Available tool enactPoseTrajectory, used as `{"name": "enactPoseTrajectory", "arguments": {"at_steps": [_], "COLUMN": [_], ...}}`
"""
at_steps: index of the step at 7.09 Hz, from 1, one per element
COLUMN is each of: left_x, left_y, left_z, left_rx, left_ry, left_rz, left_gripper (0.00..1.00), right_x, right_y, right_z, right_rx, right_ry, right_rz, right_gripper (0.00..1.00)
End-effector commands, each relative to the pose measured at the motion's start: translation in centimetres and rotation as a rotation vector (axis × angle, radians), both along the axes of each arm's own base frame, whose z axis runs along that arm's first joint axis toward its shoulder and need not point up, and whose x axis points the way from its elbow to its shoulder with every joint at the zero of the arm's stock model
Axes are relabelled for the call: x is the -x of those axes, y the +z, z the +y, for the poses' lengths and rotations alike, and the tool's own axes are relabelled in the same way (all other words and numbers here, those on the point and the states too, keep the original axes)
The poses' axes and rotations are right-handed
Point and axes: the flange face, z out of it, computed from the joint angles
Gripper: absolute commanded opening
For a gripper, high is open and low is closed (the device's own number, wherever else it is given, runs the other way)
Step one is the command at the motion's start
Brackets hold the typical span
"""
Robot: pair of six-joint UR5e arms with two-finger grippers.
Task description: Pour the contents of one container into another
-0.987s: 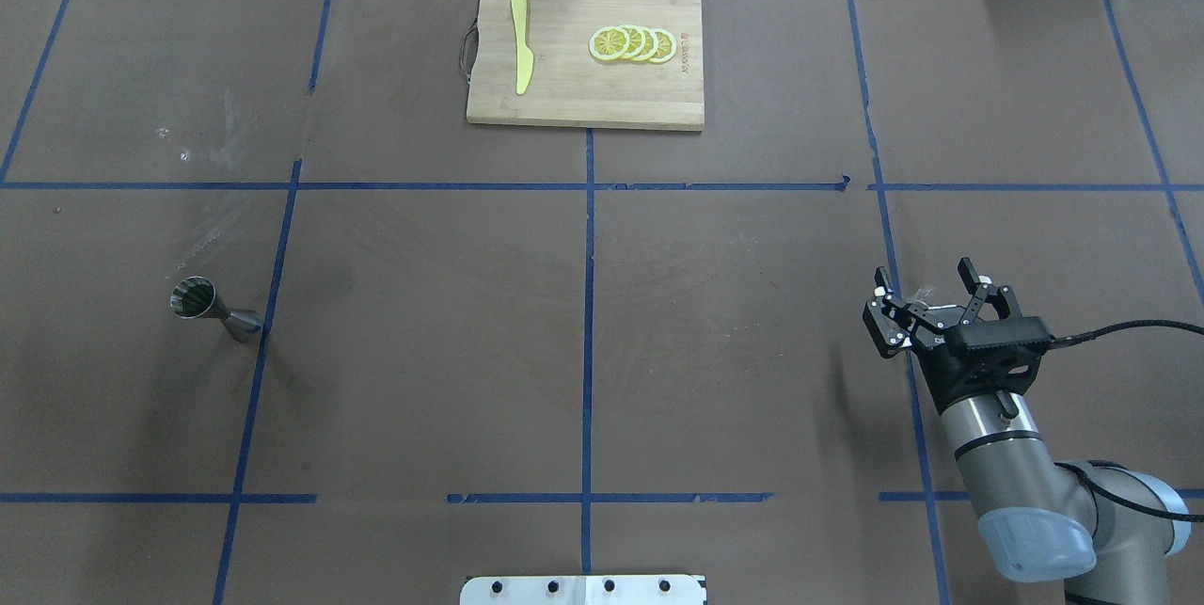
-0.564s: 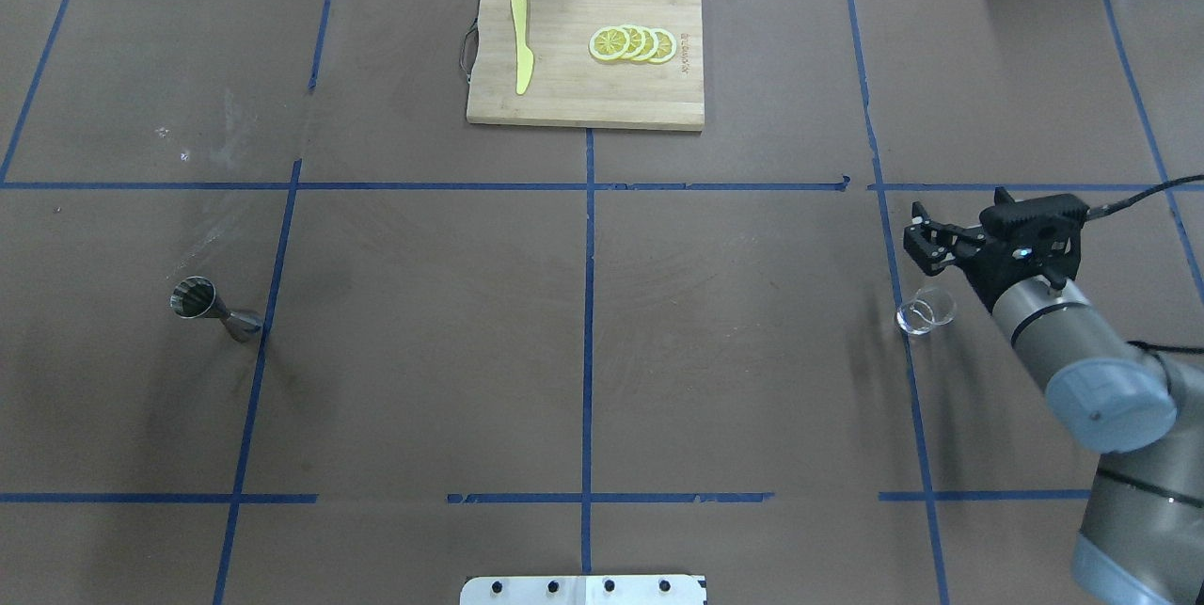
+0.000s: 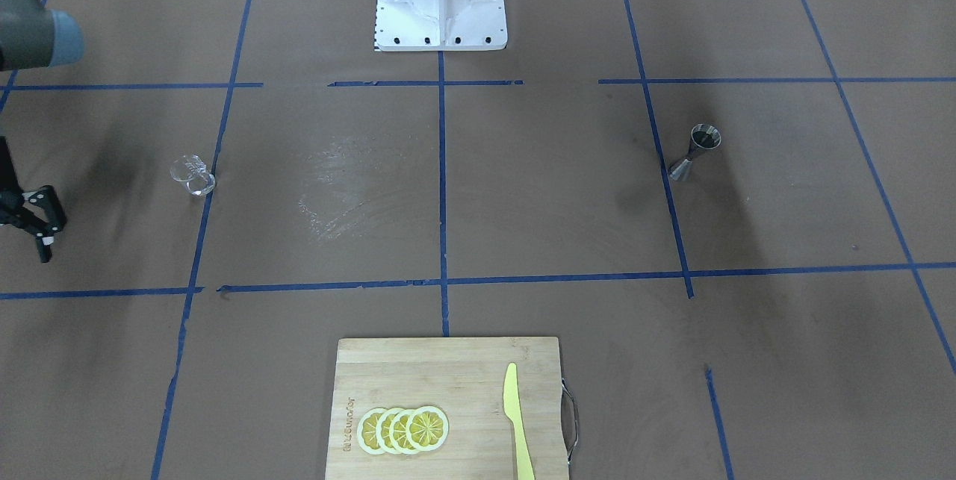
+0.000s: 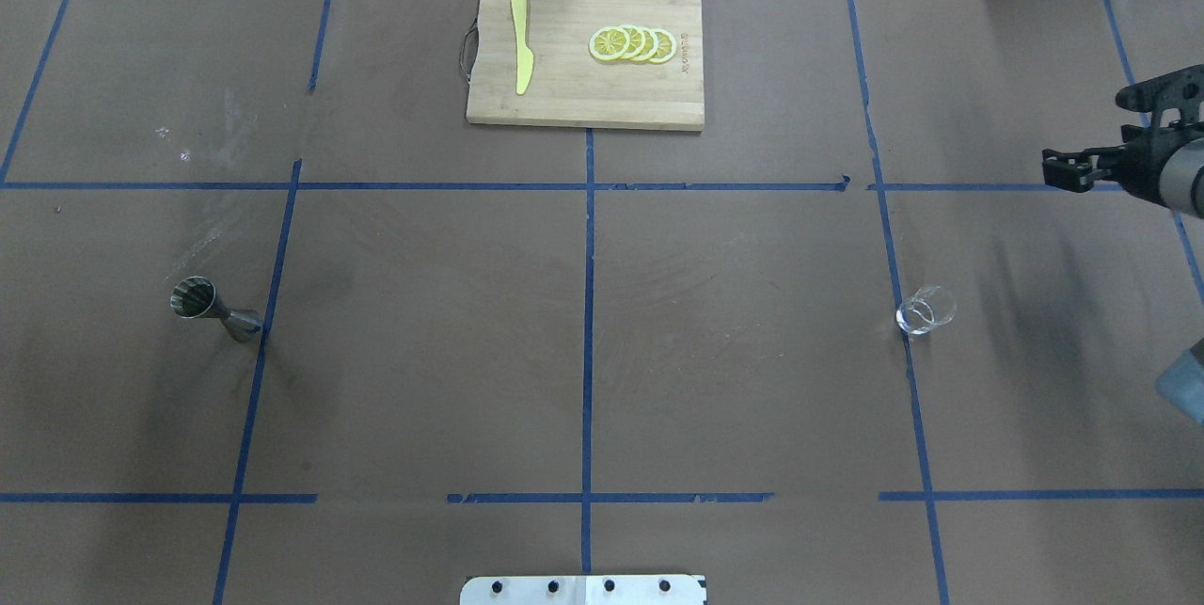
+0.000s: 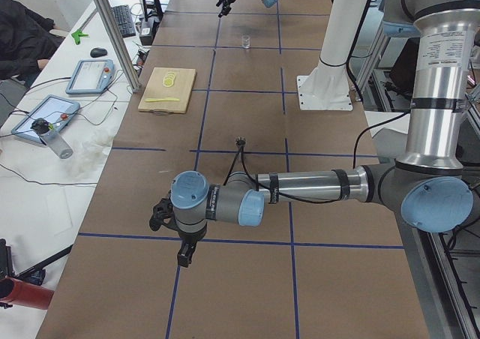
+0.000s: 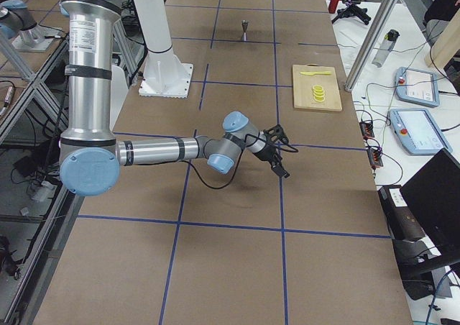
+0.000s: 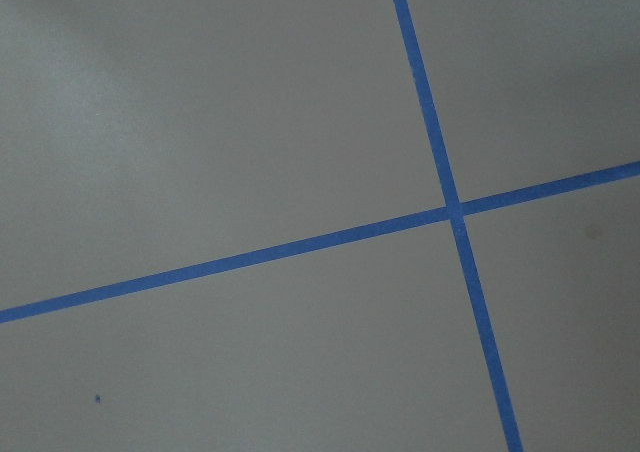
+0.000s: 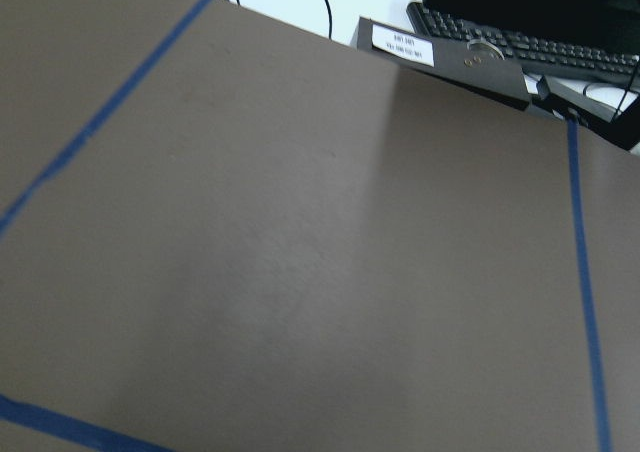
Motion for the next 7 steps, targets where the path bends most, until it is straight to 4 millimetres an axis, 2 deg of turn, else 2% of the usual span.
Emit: {"name": "enactPoseTrajectory", "arguments": {"at_steps": [1, 3, 4, 5, 6, 7], "left_x": [0.0, 0.0, 0.0, 0.0, 0.0, 0.0], "left_y": [0.4, 0.8, 0.9, 1.0, 1.0, 1.0], "left_z": [0.2, 0.4, 0.5, 0.5, 0.5, 0.6], "left_rx": [-0.009, -0.017, -0.014, -0.011, -0.011, -0.011], "left_ry": [-0.001, -0.001, -0.002, -0.002, -0.002, -0.002], "left_rz": [0.0, 0.0, 0.0, 0.0, 0.0, -0.002], "left_gripper": [1.0, 1.0, 1.0, 1.0, 1.0, 1.0], "right_x": [-10.4, -18.4, -21.8, -23.0, -23.3, -23.5], "right_y": [4.2, 4.1, 4.4, 3.7, 3.8, 7.1], "right_z": [-1.6, -2.6, -1.8, -1.2, -0.4, 2.9], "right_rx": [0.127, 0.268, 0.324, 0.366, 0.457, 0.525], "right_ry": [-0.15, -0.266, -0.266, -0.265, -0.25, -0.234], "right_rz": [0.023, -0.049, -0.087, -0.11, -0.103, -0.091], "right_gripper": [1.0, 1.0, 1.0, 1.0, 1.0, 1.0]}}
